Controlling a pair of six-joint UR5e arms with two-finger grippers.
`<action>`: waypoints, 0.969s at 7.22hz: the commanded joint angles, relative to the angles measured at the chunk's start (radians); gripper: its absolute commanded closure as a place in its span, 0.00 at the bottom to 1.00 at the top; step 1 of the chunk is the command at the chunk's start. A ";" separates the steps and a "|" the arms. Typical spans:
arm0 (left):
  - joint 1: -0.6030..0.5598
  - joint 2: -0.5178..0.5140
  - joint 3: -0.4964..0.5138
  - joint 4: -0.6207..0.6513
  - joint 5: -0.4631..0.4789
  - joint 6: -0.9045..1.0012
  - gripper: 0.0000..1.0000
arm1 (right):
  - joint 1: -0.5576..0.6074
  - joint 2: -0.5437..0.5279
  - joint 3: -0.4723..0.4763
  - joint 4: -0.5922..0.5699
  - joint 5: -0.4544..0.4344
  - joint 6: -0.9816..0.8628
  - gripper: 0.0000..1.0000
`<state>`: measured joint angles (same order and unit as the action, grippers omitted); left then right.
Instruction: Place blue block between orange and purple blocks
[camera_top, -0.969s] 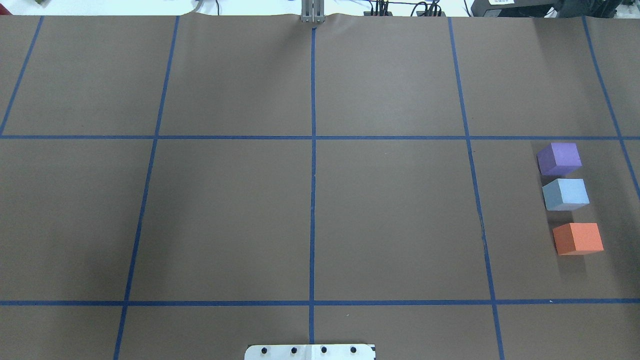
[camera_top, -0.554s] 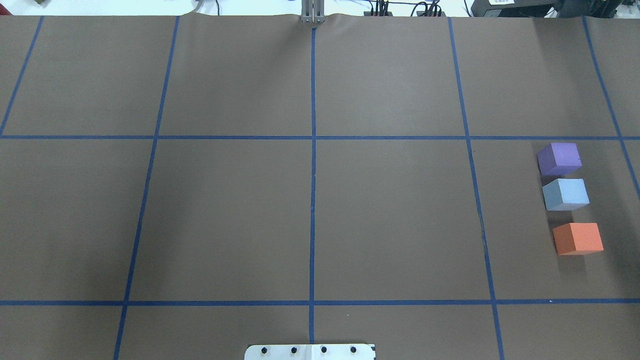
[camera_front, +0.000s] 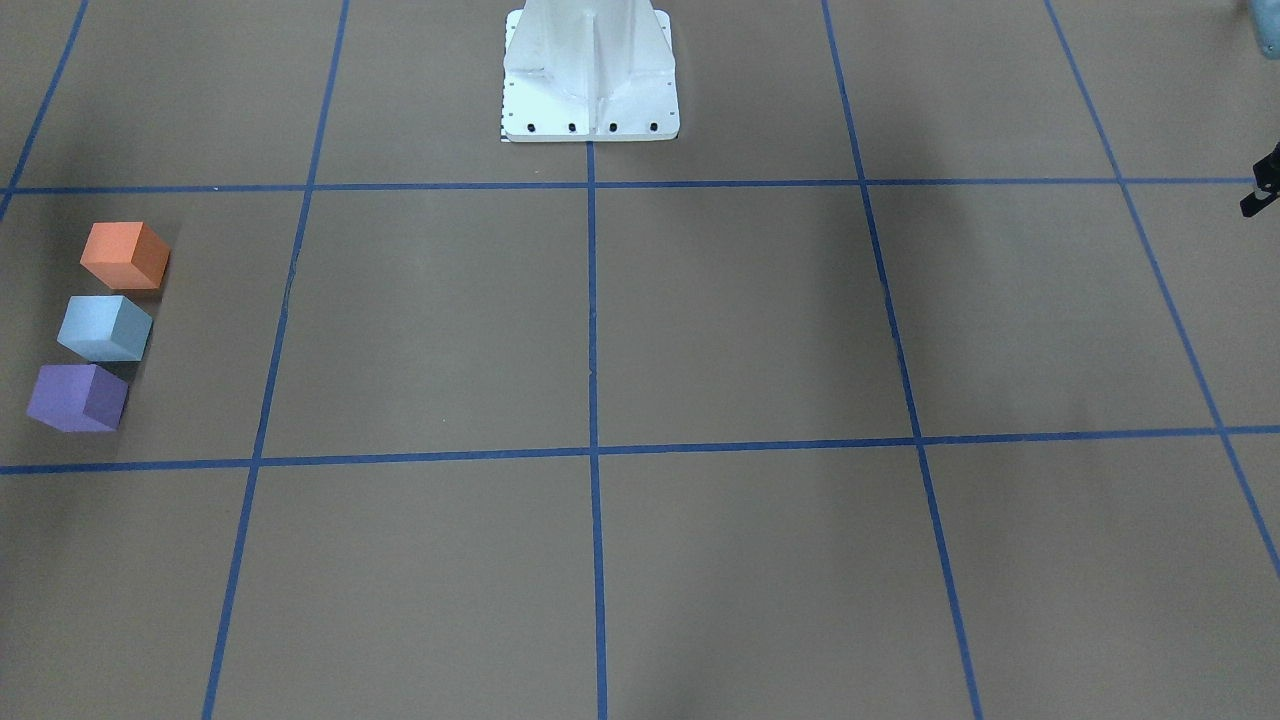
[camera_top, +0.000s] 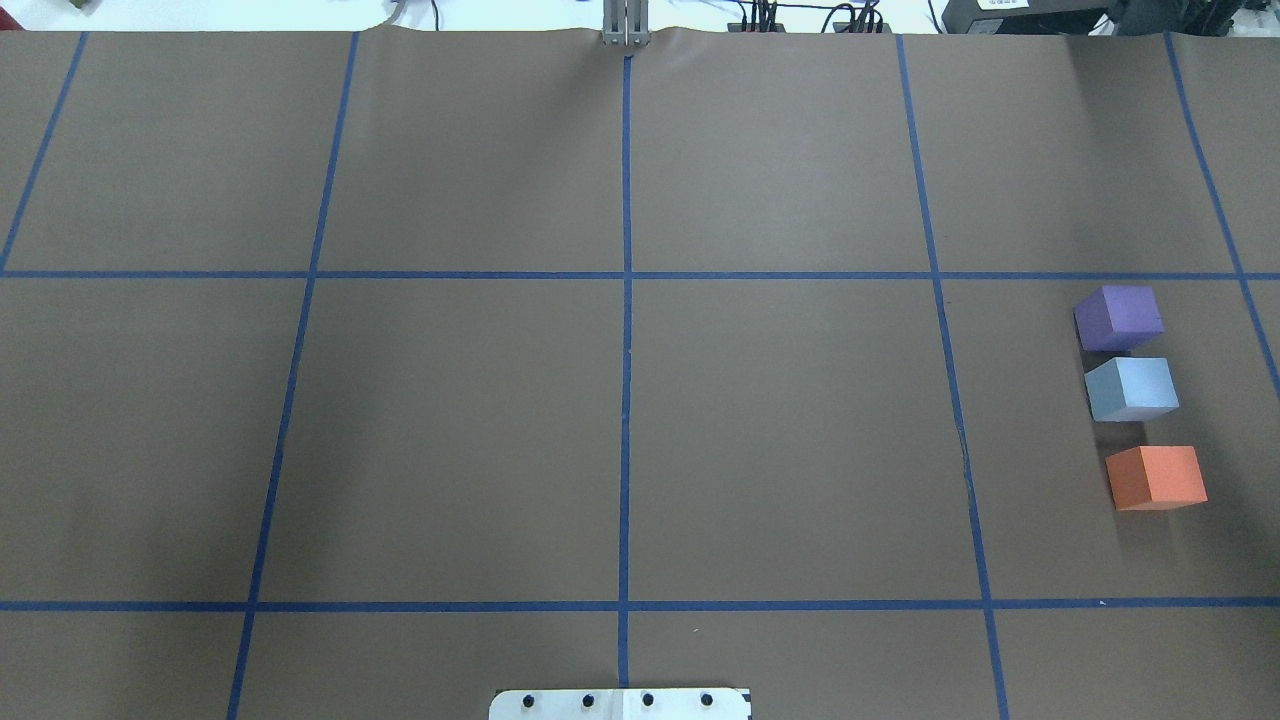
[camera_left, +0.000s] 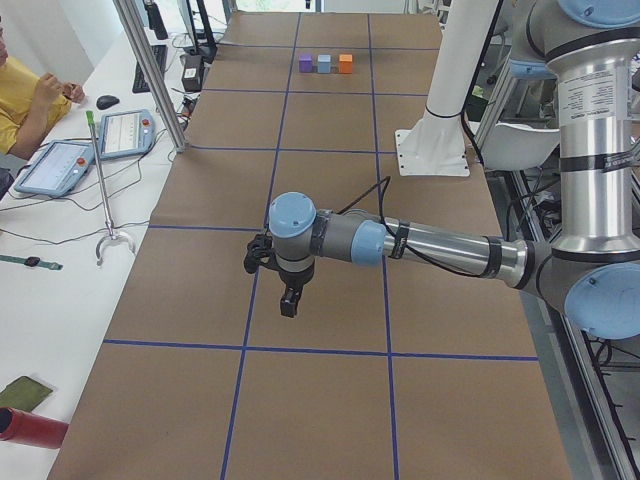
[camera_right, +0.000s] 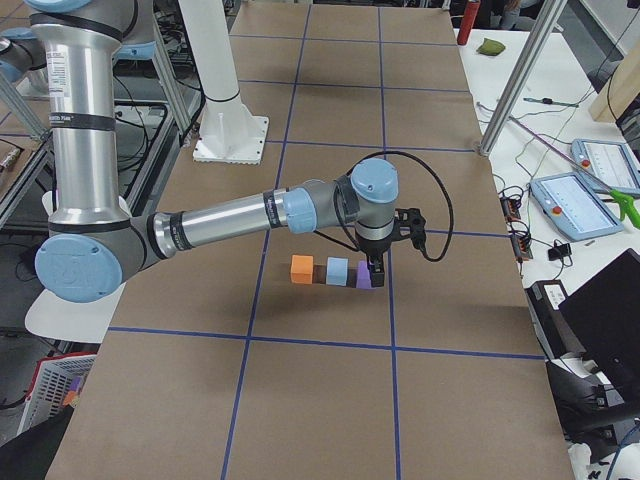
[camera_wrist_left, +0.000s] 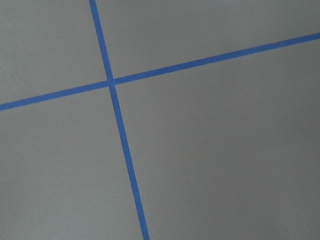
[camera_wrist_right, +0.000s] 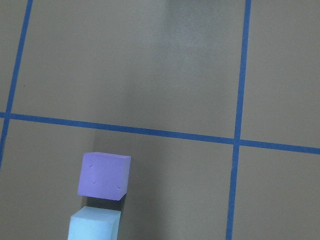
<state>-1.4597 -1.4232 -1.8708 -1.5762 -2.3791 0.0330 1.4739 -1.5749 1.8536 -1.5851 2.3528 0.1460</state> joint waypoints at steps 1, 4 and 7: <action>0.001 0.003 -0.013 -0.001 -0.006 -0.002 0.00 | -0.004 0.006 0.021 -0.006 -0.001 0.000 0.00; 0.002 -0.026 -0.051 -0.010 -0.011 -0.080 0.00 | -0.006 0.026 0.018 -0.007 -0.009 0.012 0.00; 0.004 -0.017 -0.058 -0.010 -0.035 -0.081 0.00 | 0.000 -0.017 0.045 -0.007 0.005 0.018 0.00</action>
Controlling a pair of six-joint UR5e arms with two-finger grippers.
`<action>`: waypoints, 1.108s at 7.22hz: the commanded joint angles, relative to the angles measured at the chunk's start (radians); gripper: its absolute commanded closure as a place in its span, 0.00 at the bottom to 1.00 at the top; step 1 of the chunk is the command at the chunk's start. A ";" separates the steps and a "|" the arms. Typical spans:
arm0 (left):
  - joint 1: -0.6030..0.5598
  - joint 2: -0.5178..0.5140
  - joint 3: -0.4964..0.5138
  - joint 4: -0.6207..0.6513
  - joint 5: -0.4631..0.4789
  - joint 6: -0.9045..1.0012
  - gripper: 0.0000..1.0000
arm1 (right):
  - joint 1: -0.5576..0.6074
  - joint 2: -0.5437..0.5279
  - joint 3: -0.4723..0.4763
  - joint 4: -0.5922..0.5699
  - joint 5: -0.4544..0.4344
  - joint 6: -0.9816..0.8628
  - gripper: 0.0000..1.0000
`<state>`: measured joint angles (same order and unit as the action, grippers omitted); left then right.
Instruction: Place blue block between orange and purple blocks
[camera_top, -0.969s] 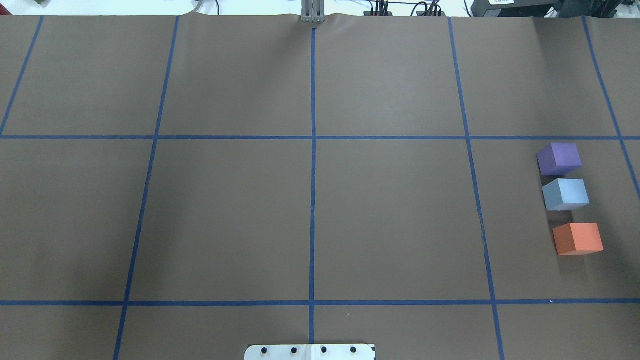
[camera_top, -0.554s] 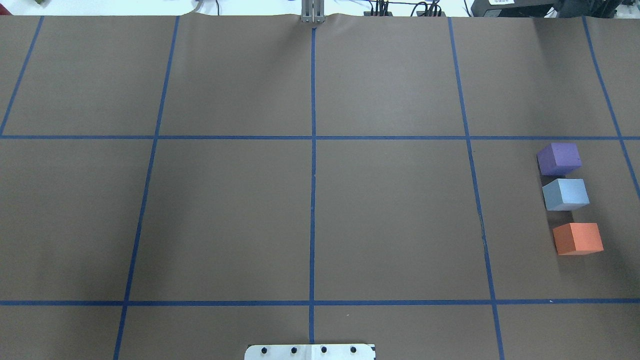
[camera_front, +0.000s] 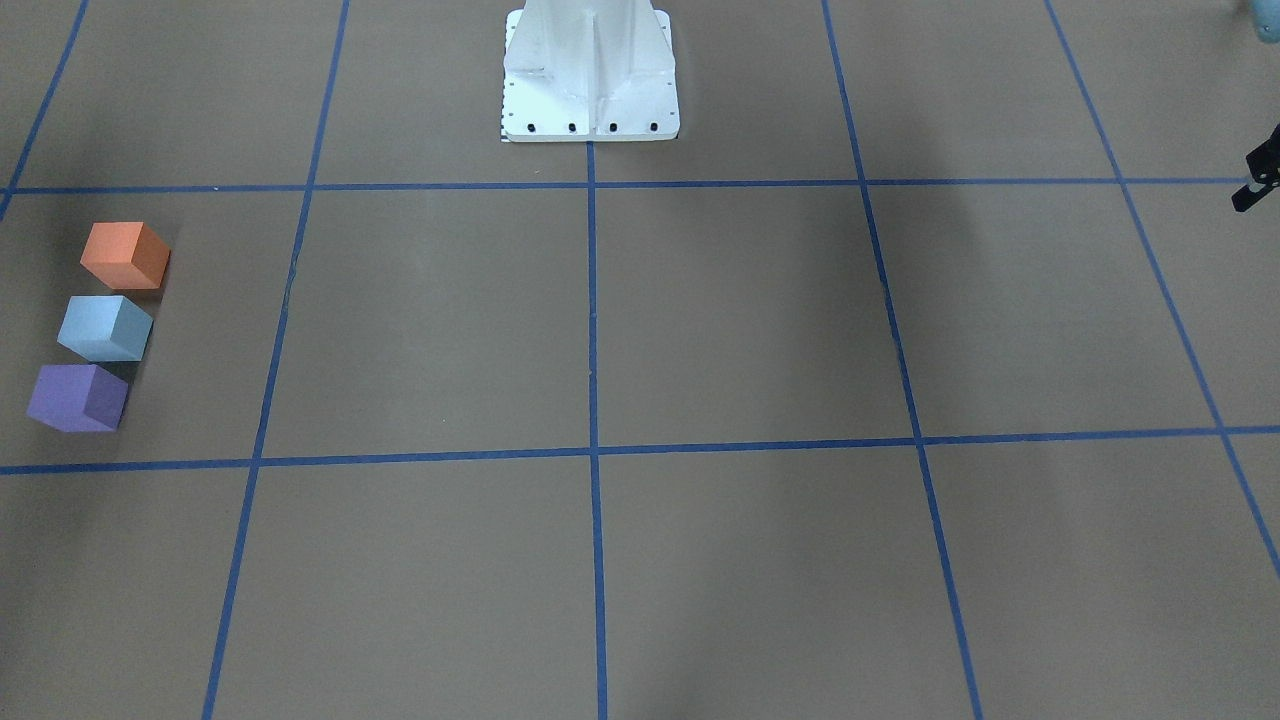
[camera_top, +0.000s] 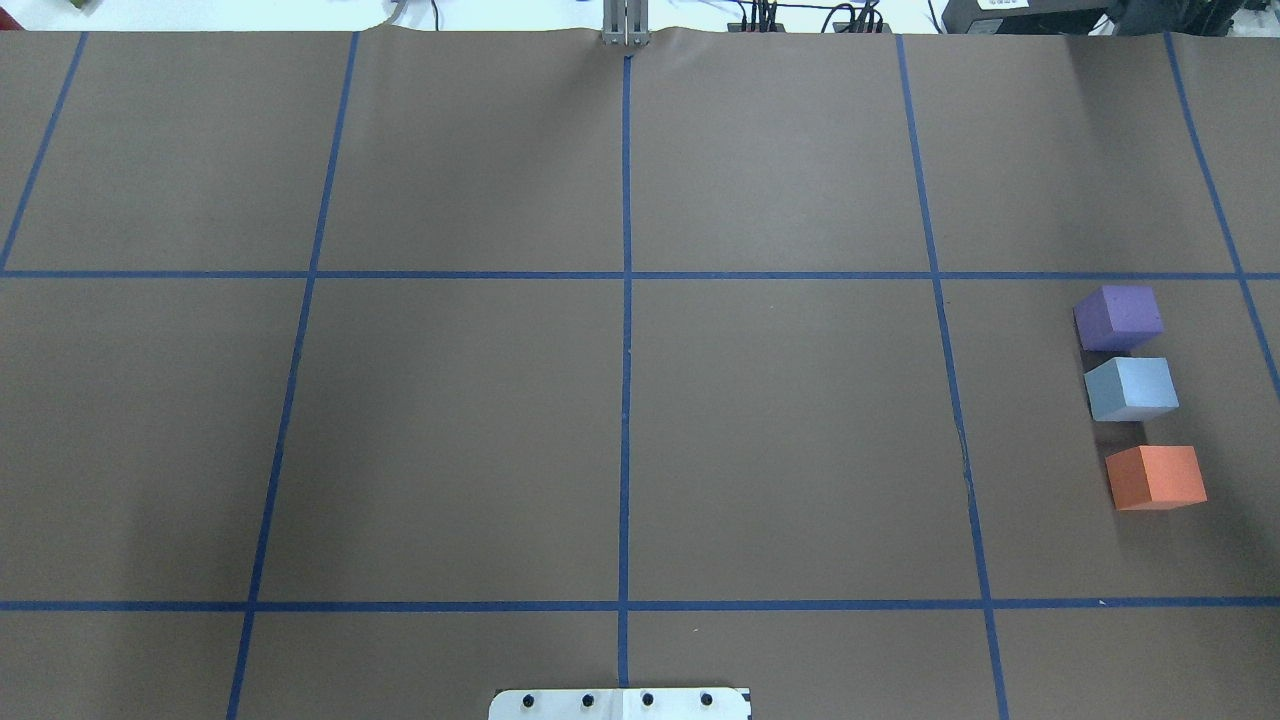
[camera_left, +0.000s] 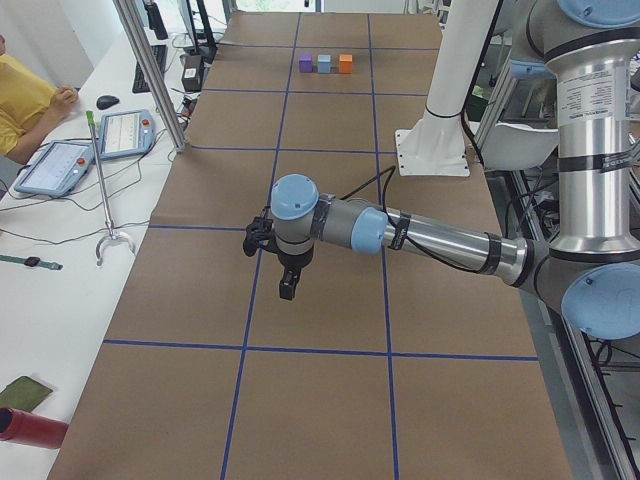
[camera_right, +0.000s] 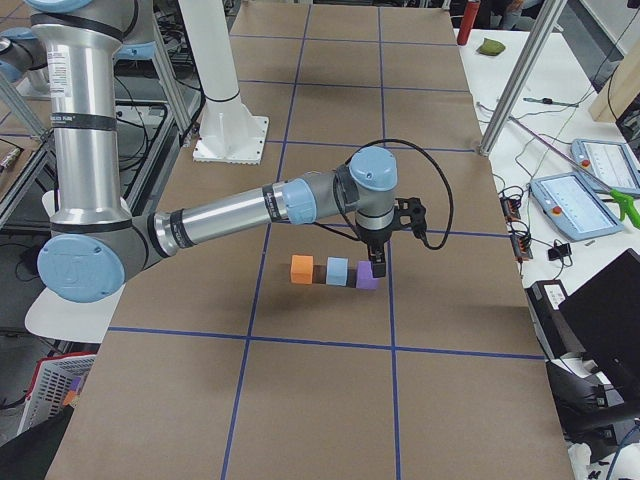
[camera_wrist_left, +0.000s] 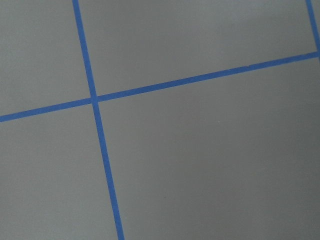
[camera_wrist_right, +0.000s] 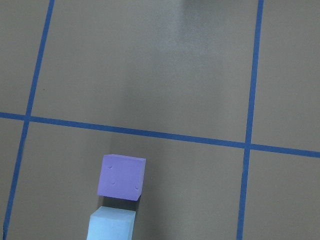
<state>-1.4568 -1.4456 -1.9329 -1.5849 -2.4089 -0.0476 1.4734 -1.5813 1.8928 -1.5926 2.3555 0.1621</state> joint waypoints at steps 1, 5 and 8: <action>0.001 0.005 -0.003 -0.001 -0.007 -0.002 0.00 | -0.001 -0.008 0.000 0.000 0.001 0.002 0.00; 0.001 0.025 -0.009 -0.001 -0.012 0.000 0.00 | -0.004 0.004 -0.004 0.002 -0.001 0.002 0.00; 0.003 0.022 -0.009 -0.001 -0.009 -0.002 0.00 | -0.021 0.004 -0.006 0.002 -0.013 0.004 0.00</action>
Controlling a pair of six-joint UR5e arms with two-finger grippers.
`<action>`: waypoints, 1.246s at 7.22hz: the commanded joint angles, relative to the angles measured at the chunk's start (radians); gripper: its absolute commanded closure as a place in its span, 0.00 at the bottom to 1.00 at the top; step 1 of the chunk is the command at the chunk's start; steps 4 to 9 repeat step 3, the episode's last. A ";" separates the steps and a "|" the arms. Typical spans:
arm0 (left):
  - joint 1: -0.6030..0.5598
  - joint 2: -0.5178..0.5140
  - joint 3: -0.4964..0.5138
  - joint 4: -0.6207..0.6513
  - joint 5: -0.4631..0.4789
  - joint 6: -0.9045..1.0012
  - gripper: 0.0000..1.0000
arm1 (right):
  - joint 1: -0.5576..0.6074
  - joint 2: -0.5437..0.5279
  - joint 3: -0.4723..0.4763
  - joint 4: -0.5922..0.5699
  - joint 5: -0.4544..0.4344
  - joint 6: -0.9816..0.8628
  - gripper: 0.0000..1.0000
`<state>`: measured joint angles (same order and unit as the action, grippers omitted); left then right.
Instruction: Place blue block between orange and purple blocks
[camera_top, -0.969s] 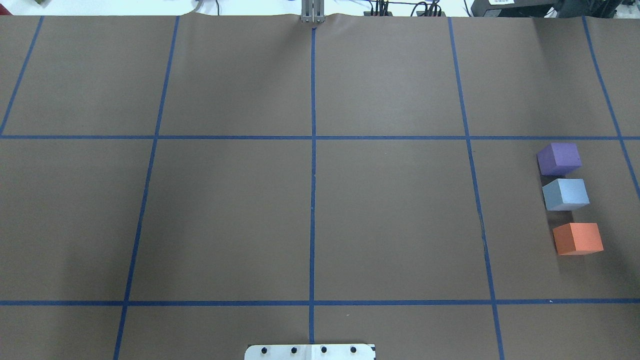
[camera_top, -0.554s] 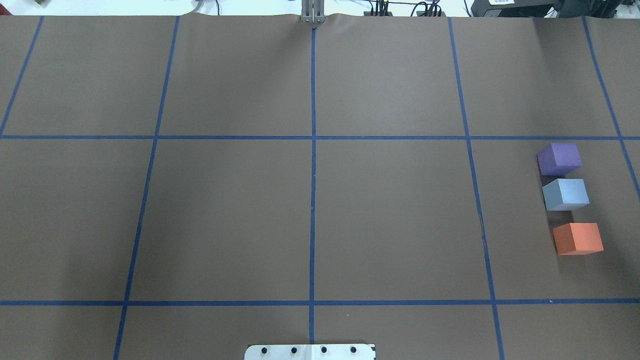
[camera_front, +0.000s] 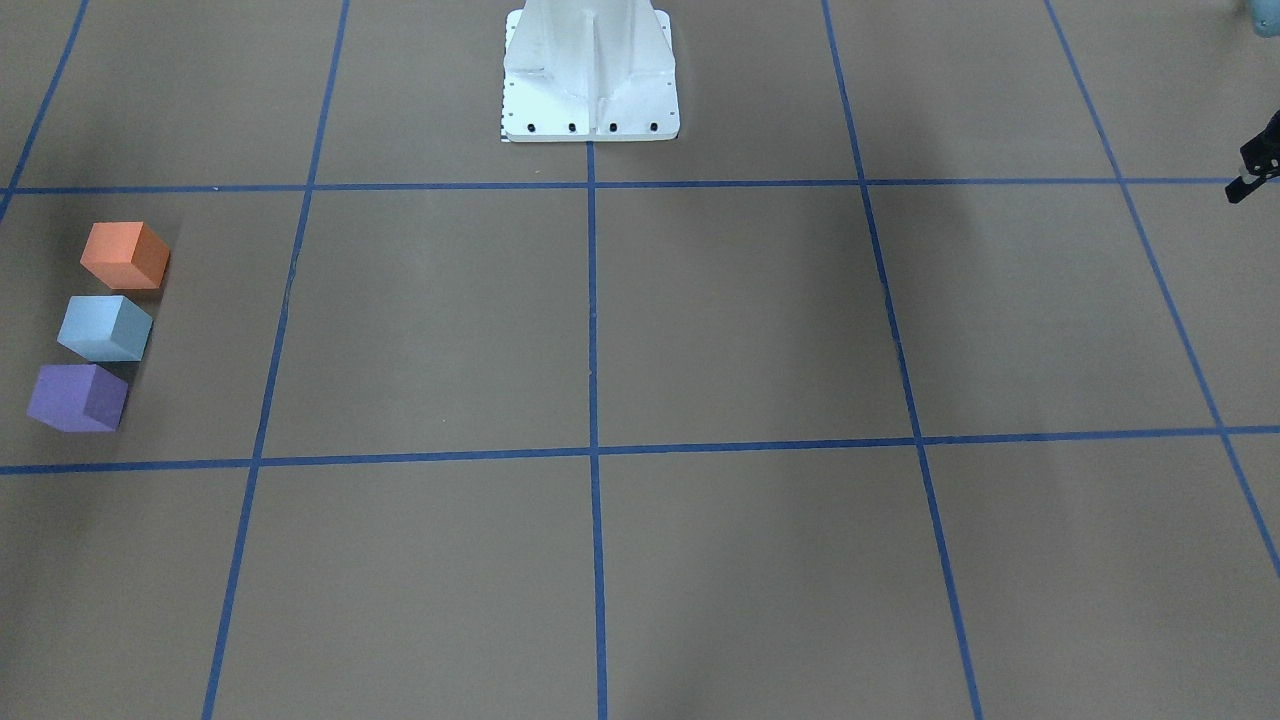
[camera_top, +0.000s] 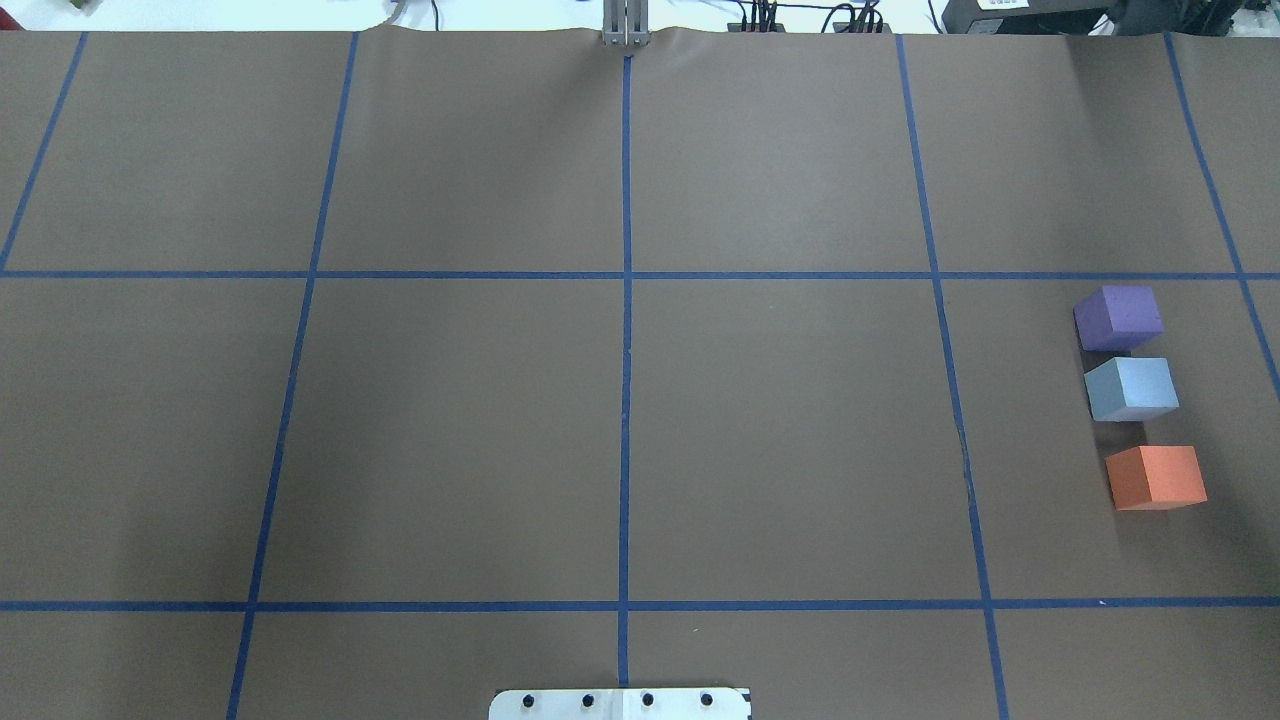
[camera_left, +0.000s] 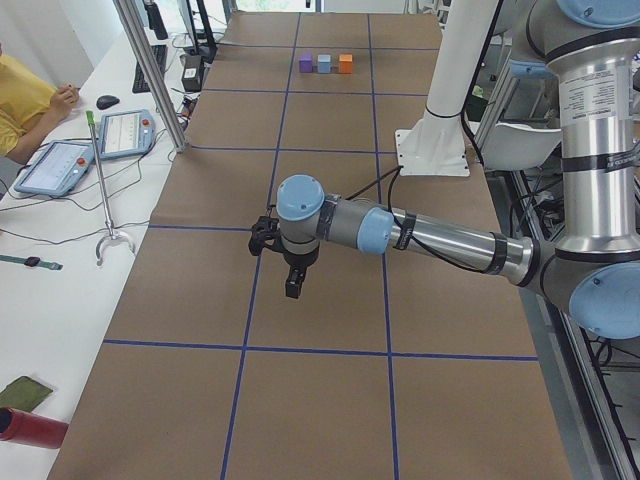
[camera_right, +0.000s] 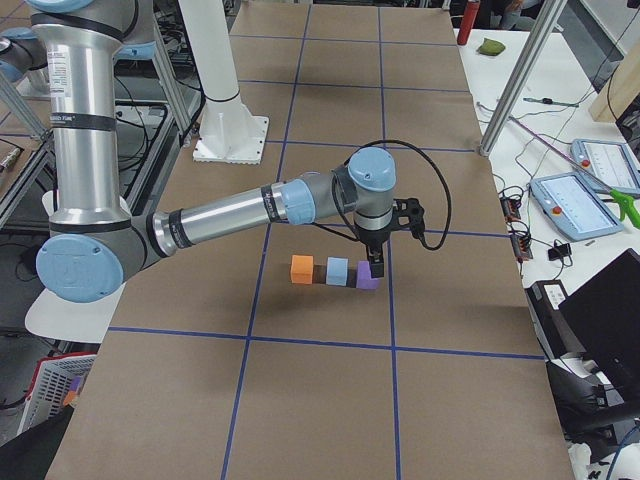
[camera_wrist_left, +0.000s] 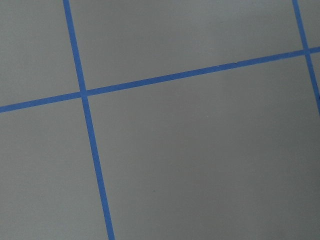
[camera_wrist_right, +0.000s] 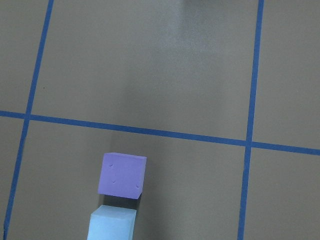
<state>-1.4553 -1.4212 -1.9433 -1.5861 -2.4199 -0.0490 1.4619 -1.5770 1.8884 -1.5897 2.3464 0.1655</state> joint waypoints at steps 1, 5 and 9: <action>0.001 -0.010 -0.005 0.003 0.005 0.000 0.00 | -0.009 0.000 -0.002 -0.001 -0.002 0.000 0.00; 0.006 -0.018 -0.013 0.006 0.012 0.001 0.00 | -0.009 0.000 -0.003 -0.001 -0.002 0.000 0.00; 0.006 -0.018 -0.013 0.006 0.012 0.001 0.00 | -0.009 0.000 -0.003 -0.001 -0.002 0.000 0.00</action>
